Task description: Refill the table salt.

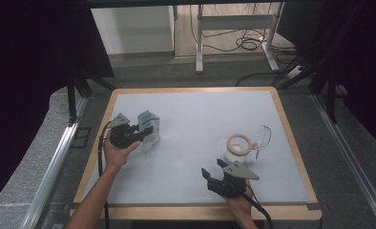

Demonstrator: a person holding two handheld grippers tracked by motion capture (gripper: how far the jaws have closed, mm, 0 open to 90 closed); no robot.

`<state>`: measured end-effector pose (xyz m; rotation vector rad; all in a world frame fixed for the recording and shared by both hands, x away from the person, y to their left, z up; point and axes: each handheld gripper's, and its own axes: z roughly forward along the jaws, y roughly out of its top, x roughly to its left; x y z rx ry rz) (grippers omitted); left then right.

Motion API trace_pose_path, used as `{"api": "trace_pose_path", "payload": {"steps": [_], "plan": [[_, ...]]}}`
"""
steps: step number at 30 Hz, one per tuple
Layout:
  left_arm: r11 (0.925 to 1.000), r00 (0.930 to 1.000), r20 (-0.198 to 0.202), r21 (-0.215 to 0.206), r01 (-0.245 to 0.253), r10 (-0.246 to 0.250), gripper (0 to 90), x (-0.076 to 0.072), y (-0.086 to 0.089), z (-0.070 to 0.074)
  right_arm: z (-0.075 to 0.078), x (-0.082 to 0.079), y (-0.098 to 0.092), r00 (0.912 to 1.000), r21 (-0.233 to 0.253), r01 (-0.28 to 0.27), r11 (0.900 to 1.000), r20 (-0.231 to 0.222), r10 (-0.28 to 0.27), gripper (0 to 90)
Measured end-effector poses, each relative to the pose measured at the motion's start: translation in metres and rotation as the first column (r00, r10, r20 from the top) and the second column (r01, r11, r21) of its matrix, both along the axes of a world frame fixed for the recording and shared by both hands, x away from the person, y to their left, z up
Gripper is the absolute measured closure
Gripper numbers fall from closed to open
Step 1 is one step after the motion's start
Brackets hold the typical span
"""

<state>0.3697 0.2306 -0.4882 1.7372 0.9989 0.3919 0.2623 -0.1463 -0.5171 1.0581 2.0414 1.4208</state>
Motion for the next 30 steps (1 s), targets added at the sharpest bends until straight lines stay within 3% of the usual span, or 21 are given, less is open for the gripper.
{"api": "trace_pose_path", "payload": {"steps": [9,15,21,30], "plan": [[0.9997,0.9999,0.004,0.020,-0.014,0.014,39.6,-0.005,-0.004,-0.003,0.000,0.000,-0.001,1.0000,-0.003,-0.001,1.000,-0.003,0.001,32.3],[0.9999,0.9999,-0.012,0.009,-0.007,0.007,32.2,-0.011,-0.002,-0.007,-0.001,0.000,-0.002,1.0000,-0.005,0.003,1.000,-0.004,-0.003,32.3],[1.0000,0.9991,-0.042,-0.005,-0.004,0.004,30.2,-0.023,0.005,-0.014,0.001,0.001,-0.009,0.9999,-0.004,0.015,1.000,-0.004,-0.015,32.3],[0.9998,0.9988,-0.048,0.020,0.001,0.000,30.0,-0.045,0.006,-0.024,0.003,0.002,-0.020,0.9993,-0.005,0.036,0.999,0.002,-0.036,32.4]]}}
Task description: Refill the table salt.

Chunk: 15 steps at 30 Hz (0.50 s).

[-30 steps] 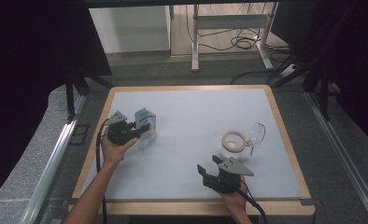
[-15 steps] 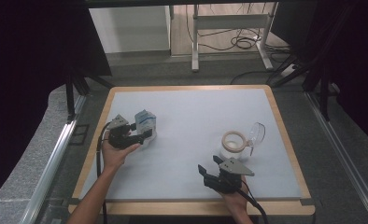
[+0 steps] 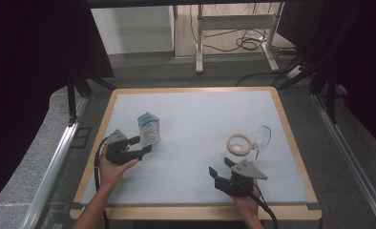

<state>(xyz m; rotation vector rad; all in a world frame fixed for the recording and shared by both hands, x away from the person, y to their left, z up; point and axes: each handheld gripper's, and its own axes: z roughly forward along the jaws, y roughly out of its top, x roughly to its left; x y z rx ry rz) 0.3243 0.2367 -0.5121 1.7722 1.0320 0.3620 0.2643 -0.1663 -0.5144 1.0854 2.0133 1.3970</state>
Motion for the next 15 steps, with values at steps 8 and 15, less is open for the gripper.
{"api": "trace_pose_path", "payload": {"steps": [8,15], "plan": [[0.9999,1.0000,-0.009,0.017,0.000,0.000,30.2,-0.023,-0.001,-0.009,0.002,-0.001,-0.014,0.9998,0.004,0.020,1.000,0.005,-0.020,32.4],[0.9987,0.9992,-0.025,0.041,0.032,-0.031,30.6,-0.038,-0.010,-0.017,0.005,-0.006,-0.029,0.9996,-0.015,0.017,1.000,0.023,-0.016,36.6]]}}
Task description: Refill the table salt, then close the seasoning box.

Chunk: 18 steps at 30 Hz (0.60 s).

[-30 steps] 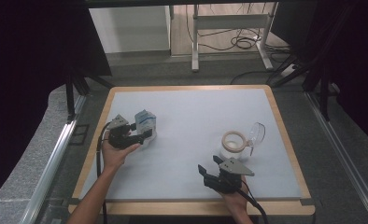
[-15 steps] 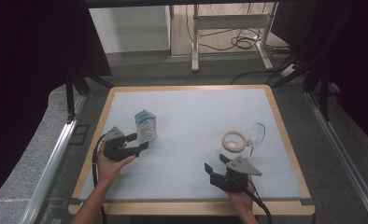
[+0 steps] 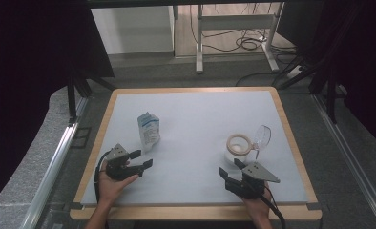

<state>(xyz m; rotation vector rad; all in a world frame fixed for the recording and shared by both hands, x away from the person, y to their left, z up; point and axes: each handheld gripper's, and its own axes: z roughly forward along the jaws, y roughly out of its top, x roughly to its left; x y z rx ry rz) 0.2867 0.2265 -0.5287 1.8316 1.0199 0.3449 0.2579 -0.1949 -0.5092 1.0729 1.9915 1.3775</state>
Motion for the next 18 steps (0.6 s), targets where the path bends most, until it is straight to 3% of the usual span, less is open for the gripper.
{"api": "trace_pose_path", "payload": {"steps": [2,10,15,18], "plan": [[0.9998,1.0000,0.002,0.022,0.000,0.000,30.5,-0.001,-0.001,0.000,0.003,-0.002,-0.006,0.9999,0.009,-0.005,1.000,0.009,0.005,43.2],[0.9999,1.0000,-0.001,-0.010,0.006,-0.006,30.2,-0.009,0.004,0.003,0.022,-0.005,-0.037,0.9990,0.034,-0.002,0.999,0.044,0.000,76.1],[0.9996,0.9997,-0.008,0.009,0.025,-0.025,30.3,-0.010,-0.002,0.002,0.031,-0.006,-0.060,0.9976,0.062,0.020,0.998,0.065,-0.024,89.1],[0.9992,0.9993,-0.014,0.020,0.034,-0.034,30.4,-0.009,-0.005,0.001,0.033,-0.004,-0.072,0.9967,0.077,0.046,0.996,0.063,-0.051,90.0]]}}
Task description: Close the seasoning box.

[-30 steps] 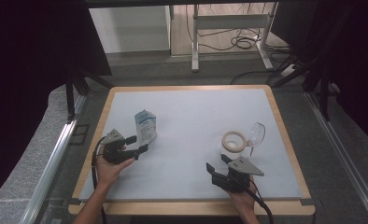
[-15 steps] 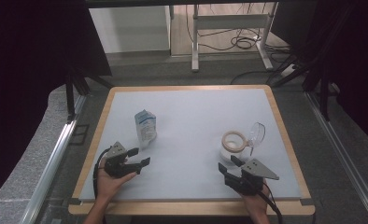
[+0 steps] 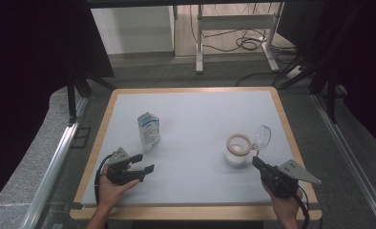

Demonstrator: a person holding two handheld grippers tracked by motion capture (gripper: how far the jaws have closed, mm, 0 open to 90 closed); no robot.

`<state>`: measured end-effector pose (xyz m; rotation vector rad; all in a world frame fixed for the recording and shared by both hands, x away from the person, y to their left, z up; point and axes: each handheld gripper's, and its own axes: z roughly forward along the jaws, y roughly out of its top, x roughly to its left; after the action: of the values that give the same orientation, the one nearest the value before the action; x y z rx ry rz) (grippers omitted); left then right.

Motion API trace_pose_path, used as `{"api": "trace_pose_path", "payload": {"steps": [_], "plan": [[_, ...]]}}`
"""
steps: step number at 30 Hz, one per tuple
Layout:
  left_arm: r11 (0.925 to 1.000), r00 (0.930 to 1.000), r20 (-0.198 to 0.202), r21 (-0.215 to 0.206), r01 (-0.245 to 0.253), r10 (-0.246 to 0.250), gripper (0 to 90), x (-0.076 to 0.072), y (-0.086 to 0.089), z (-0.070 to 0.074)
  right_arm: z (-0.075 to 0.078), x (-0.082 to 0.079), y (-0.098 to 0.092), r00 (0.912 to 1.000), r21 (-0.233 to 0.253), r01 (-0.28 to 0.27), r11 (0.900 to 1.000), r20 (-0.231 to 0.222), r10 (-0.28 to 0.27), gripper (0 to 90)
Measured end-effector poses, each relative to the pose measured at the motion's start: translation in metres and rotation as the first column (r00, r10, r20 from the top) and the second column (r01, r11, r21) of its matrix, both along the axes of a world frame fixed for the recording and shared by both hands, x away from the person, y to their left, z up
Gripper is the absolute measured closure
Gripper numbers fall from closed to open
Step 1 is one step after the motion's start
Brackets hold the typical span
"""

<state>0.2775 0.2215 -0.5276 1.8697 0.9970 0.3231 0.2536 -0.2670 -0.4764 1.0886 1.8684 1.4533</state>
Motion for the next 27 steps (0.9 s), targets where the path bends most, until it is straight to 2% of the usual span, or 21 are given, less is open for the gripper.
{"api": "trace_pose_path", "payload": {"steps": [6,12,19,27], "plan": [[0.9999,1.0000,-0.004,0.016,0.002,-0.002,30.7,0.001,-0.004,-0.002,0.006,0.006,-0.021,0.9976,0.018,0.068,0.998,0.010,-0.068,90.0],[0.9982,0.9999,-0.004,0.059,0.013,-0.013,30.6,0.001,-0.014,-0.004,0.011,0.027,-0.038,0.9916,0.055,0.127,0.990,0.020,-0.128,90.0],[0.9974,0.9998,-0.006,0.069,0.021,-0.021,30.6,0.000,-0.019,-0.005,0.009,0.045,-0.042,0.9899,0.066,0.140,0.988,0.011,-0.141,90.0],[0.9967,0.9994,0.000,0.073,0.035,-0.035,30.6,-0.003,-0.020,-0.005,0.015,0.053,-0.038,0.9893,0.066,0.143,0.988,0.019,-0.145,90.0]]}}
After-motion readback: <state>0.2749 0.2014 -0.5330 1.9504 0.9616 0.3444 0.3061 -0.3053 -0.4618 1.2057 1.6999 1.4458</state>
